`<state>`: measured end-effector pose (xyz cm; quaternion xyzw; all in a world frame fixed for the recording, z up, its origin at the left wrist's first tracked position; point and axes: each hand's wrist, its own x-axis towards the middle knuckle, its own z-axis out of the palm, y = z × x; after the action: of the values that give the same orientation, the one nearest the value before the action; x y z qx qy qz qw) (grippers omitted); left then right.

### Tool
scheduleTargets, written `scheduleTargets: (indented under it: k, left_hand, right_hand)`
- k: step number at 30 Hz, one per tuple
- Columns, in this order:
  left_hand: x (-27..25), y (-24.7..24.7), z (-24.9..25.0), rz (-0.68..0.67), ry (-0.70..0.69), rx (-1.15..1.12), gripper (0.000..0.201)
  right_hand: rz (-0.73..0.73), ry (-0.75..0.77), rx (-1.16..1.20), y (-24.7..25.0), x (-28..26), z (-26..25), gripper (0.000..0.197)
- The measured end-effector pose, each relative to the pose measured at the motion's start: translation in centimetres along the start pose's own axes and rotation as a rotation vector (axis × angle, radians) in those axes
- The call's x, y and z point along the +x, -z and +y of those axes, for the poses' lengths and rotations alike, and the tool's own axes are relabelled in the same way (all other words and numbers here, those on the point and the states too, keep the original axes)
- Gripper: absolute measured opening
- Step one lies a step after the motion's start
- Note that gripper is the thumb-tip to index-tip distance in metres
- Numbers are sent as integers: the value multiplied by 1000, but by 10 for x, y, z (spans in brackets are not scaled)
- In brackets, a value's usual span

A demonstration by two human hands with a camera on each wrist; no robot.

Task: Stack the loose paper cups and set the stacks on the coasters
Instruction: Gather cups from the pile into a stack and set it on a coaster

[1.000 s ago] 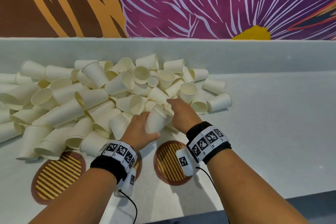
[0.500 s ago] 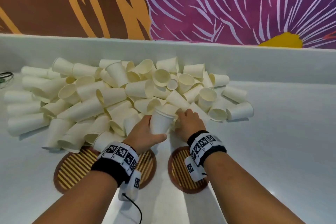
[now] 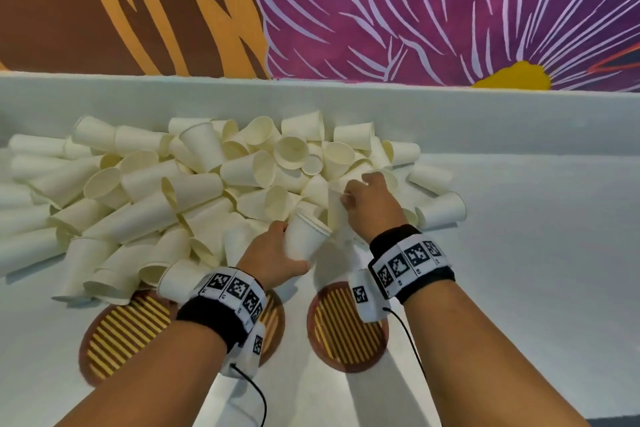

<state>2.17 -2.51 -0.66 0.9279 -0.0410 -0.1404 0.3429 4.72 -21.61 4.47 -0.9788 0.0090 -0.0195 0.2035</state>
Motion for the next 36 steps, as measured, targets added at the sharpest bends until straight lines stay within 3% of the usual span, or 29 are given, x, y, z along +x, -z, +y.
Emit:
scheduleTargets:
  k: [5, 10, 13, 17, 22, 27, 31, 36]
  left_hand:
    - [7, -8, 7, -32, 9, -3, 78]
    - [13, -11, 15, -26, 19, -100, 72]
    - [16, -12, 15, -23, 26, -107, 71]
    - [15, -15, 14, -23, 26, -76, 74]
    - [18, -18, 12, -26, 47, -24, 79]
    - [21, -20, 11, -60, 61, 1, 80]
    - [24, -21, 13, -92, 81, 13, 82]
    - [27, -26, 18, -122, 103, 76, 74]
  right_hand:
    - [97, 104, 101, 15, -1, -9, 25]
    - [-145, 152, 109, 4, -3, -14, 25]
    - [-89, 62, 178, -5, 4, -2, 26]
    - [-176, -73, -19, -29, 15, 26, 44]
    - [-278, -38, -200, -64, 13, 39, 68]
    - [-264, -25, -256, -62, 11, 40, 52]
    - [-259, -36, -300, -32, 17, 40, 31]
    - [11, 56, -196, 21, 21, 30, 23]
